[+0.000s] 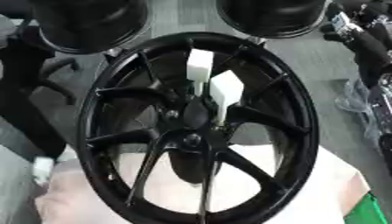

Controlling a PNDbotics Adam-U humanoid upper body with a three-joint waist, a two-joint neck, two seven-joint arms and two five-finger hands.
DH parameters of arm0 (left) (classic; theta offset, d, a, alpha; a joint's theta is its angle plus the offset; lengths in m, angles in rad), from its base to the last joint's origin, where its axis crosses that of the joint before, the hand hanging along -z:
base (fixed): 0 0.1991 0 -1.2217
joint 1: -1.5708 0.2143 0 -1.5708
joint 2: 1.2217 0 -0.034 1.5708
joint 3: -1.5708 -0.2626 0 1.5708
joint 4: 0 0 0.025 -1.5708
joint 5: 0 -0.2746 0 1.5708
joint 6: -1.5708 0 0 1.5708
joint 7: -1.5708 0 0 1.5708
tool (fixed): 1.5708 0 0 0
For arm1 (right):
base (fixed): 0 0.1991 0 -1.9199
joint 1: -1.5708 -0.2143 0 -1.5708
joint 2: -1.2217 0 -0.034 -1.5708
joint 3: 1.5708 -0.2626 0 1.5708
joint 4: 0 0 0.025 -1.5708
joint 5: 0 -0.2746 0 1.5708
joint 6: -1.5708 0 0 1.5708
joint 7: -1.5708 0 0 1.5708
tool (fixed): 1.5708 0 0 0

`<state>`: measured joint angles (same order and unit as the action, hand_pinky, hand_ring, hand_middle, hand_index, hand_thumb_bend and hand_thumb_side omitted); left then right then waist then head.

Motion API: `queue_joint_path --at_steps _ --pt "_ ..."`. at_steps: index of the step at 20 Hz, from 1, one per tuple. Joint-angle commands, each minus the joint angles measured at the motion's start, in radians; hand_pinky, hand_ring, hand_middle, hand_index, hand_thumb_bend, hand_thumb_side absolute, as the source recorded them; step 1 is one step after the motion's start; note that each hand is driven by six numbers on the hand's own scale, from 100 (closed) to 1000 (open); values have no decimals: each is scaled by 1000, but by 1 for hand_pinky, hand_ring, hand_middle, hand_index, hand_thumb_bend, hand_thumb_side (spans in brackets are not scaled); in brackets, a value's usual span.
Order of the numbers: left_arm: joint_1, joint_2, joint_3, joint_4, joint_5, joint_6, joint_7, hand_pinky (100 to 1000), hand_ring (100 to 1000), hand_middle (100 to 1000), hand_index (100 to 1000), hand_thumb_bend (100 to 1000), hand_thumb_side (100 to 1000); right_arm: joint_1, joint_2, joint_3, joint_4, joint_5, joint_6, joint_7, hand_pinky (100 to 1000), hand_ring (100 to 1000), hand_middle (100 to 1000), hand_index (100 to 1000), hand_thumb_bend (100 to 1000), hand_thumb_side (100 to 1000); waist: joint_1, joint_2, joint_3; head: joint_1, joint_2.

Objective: Pull the pin out of the wheel hub.

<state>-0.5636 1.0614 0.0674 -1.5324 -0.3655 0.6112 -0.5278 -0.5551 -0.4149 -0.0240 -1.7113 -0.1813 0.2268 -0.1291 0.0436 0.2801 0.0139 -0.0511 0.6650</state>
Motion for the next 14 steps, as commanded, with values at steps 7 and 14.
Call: queue_joint_path --at_steps 7,14 --pt "-147 -127 175 -224 74 0 143 700 676 649 667 387 607 -36 30 6 -27 -19 -1 4 750 673 703 749 241 409 -28 -21 -39 51 -4" --pt "-101 -312 252 -400 187 81 256 708 698 679 695 422 560 -51 50 4 -41 -31 -3 -4 750 673 703 749 242 405 -51 -9 -48 54 -10"
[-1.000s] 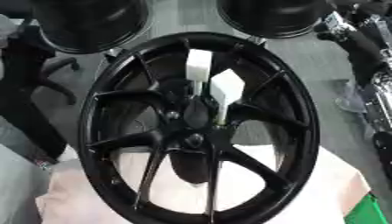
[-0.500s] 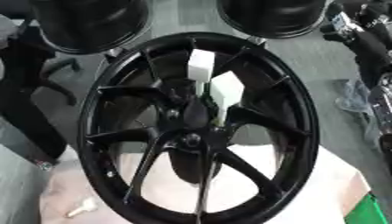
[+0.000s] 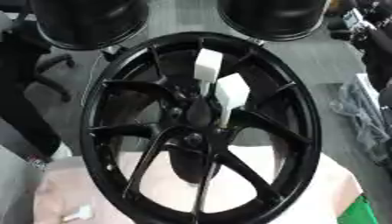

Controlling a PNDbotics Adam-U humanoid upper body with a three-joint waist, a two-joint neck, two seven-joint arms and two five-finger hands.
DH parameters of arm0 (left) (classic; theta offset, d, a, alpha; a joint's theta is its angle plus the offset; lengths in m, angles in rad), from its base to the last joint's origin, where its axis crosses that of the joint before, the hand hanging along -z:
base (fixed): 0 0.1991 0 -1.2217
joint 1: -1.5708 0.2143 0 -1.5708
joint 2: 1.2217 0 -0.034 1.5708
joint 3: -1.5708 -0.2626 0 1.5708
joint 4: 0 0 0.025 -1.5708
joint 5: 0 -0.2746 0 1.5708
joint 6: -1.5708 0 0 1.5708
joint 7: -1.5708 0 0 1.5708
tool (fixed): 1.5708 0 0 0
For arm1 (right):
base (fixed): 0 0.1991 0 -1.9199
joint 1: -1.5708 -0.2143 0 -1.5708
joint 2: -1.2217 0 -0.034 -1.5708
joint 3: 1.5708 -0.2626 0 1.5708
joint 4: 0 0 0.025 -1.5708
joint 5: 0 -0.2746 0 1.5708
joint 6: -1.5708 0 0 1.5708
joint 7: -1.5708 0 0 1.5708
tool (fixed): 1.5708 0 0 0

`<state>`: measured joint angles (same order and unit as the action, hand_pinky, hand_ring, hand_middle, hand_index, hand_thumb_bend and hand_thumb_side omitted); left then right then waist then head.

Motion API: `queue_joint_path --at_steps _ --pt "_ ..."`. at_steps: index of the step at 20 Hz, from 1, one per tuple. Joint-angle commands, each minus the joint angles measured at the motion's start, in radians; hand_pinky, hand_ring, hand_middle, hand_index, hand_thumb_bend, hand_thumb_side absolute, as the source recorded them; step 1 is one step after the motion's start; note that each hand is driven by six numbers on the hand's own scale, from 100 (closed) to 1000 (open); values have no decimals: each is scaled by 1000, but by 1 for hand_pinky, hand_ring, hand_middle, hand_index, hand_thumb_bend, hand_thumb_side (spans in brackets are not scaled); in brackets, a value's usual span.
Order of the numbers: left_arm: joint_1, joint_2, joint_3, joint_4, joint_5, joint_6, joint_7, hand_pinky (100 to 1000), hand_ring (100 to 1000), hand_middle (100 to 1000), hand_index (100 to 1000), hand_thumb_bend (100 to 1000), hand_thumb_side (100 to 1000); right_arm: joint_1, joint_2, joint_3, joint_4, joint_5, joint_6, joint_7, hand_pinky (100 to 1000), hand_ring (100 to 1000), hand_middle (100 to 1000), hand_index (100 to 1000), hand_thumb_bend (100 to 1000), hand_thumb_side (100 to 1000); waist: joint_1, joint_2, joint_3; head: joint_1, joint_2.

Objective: Pull the pin out of the wheel hub.

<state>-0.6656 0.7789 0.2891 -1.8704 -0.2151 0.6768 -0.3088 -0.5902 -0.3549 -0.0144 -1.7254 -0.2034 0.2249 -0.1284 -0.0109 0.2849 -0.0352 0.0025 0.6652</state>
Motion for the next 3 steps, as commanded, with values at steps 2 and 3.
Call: queue_joint_path --at_steps 2,3 --pt "20 -80 32 -85 68 -4 69 711 706 689 699 426 562 -15 -11 -7 -28 -10 -1 -9 750 673 702 748 243 404 0 -12 6 -4 -10" --pt "28 -107 30 -90 85 -19 85 713 714 698 704 429 568 -14 -11 -8 -29 -11 -1 -10 750 672 702 748 243 404 -2 -12 9 -6 -11"
